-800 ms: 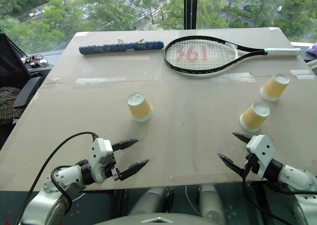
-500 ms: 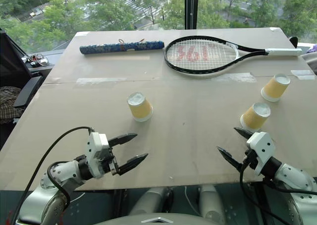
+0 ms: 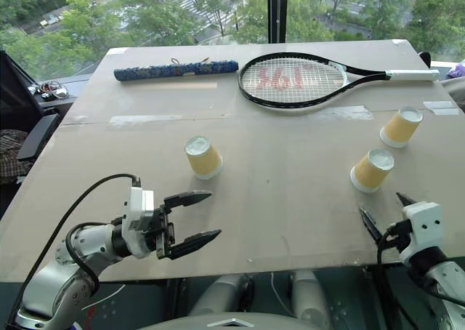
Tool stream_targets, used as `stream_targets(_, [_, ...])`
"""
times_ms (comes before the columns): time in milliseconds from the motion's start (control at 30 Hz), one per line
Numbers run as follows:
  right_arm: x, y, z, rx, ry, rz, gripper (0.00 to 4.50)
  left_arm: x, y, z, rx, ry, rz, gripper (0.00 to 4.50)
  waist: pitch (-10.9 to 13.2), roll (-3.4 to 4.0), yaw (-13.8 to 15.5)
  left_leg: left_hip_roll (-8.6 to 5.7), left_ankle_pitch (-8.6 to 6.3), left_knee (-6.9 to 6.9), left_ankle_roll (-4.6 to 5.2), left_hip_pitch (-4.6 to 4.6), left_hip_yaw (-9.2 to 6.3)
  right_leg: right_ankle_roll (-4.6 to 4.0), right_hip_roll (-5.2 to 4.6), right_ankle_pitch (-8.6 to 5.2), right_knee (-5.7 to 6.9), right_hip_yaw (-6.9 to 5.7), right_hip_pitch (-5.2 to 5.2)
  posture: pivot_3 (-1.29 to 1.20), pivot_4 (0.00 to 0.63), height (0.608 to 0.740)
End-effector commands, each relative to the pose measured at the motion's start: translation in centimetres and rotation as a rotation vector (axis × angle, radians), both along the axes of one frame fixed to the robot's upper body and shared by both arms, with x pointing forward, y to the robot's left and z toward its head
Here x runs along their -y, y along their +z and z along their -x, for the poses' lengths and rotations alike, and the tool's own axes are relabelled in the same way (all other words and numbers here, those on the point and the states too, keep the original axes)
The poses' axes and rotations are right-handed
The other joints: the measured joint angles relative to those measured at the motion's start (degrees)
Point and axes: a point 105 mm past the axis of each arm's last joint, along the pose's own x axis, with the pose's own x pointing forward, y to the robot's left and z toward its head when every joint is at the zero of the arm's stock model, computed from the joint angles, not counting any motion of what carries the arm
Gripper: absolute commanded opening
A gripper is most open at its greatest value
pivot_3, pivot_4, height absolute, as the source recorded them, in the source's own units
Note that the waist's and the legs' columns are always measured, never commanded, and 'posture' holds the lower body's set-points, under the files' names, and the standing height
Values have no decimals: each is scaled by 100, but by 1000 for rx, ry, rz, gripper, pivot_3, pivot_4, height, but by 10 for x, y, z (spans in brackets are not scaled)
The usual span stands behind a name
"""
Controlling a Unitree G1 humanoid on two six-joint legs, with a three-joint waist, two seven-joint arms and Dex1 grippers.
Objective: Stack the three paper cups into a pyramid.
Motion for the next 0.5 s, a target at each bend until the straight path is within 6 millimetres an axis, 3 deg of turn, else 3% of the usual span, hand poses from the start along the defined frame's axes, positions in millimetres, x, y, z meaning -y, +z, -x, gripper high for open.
stream_targets(33, [7, 12, -12, 49, -44, -15, 4445, 3, 9, 4, 36, -34, 10, 4500, 0, 1, 3, 0, 0, 0, 0, 0, -1, 0, 0, 0, 0, -1, 0, 0, 150, 740])
stream_targets(333, [16, 19, -57, 63, -89, -80, 4445, 2, 13, 4, 43, -29, 2, 4500, 2, 2, 5, 0, 1, -1, 1, -2, -1, -1, 0, 1, -2, -2, -1, 0, 150, 740])
stream_targets(433, [13, 23, -66, 74, -52, -86, 3568, 1, 14, 5, 43, -18, 2, 4500, 3, 5, 11, 0, 1, -2, 1, -3, -5, -2, -1, 1, -2, -6, -1, 0, 150, 740])
stream_targets(500, [11, 25, -68, 78, -21, -81, 2696, 0, 14, 5, 42, -7, 1, 4500, 4, 6, 7, 0, 1, -3, 1, -3, -6, -2, -1, 1, -3, -6, -1, 0, 150, 740])
